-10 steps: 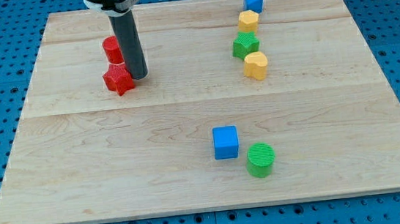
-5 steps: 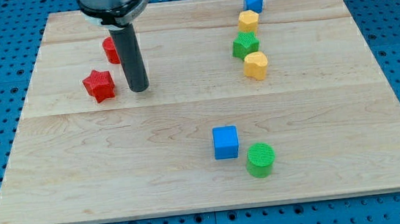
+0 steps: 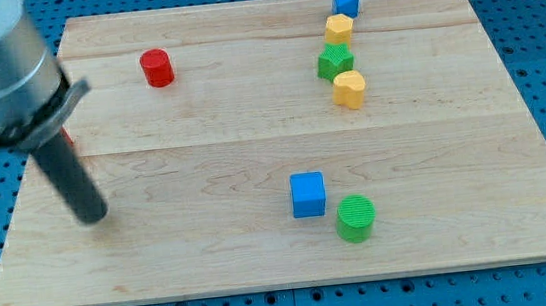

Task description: Push the red star towards the bottom of the red circle

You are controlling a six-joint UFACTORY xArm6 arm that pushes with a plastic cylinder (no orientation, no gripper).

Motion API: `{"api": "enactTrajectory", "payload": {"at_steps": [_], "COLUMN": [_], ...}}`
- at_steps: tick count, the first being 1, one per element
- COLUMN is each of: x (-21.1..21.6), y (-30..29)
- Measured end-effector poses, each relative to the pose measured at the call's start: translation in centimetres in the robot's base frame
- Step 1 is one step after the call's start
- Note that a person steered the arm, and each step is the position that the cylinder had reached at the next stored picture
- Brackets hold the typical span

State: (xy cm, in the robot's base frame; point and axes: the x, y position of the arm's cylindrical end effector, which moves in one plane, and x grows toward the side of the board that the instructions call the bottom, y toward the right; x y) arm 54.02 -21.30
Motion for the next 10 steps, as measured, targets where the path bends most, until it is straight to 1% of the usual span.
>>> {"api": "enactTrajectory", "payload": {"at_steps": [1,2,3,4,5,6,7,8,9,10], "x": [-1.5,-4.1,-10.0,-11.7,-12.2,-13.7,-13.2,-12.9,-15.7,-16.4], "y": [-9.1,-9.1,-5.8,-6.0,-3.3,0.8,1.6,-1.7,-3.3,-1.6]}}
